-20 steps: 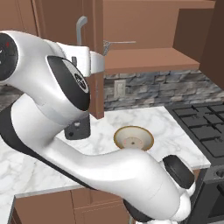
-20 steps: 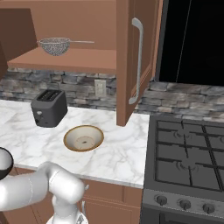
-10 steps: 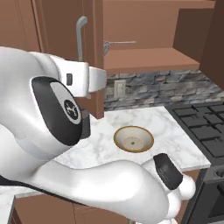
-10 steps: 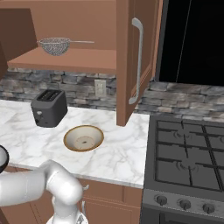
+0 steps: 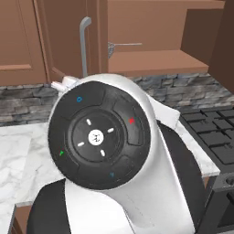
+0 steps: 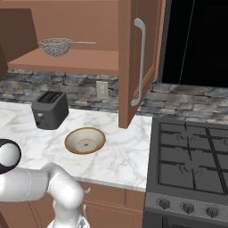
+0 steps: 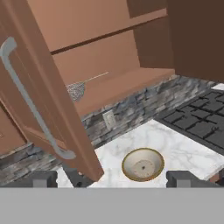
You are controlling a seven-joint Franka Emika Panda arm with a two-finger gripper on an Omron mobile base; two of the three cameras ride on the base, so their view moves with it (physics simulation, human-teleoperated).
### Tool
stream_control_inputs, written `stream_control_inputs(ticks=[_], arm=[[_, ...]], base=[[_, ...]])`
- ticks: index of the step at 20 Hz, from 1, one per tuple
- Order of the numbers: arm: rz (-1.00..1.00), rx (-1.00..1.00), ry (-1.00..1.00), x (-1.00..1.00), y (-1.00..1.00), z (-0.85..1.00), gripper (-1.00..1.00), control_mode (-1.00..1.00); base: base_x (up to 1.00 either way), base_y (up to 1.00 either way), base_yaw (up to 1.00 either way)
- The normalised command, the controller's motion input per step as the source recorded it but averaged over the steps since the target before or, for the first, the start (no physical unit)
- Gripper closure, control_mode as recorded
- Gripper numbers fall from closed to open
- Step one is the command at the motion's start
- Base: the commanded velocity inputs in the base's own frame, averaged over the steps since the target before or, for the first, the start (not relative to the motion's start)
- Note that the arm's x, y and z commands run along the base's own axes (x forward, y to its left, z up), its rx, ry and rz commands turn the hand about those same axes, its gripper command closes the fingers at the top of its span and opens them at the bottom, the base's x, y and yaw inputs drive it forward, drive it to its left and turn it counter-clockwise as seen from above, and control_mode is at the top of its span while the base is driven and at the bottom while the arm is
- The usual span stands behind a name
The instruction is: Open the cabinet and setup a tea strainer by placing it in the bowl upright.
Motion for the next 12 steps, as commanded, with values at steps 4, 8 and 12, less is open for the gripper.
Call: stream_control_inputs(ticks=[4, 8, 12], arm=[[0.0, 0.33, 0.0, -1.0, -0.54, 0.11, -1.0, -1.0], [0.0, 0.34, -0.03, -1.0, -0.56, 0.37, -1.0, -1.0], [0.0, 0.38, 0.06, -0.82, -0.54, 0.57, -1.0, -1.0]], base=[[0.0, 0.0, 0.0], [0.0, 0.0, 0.0], [0.0, 0.0, 0.0]])
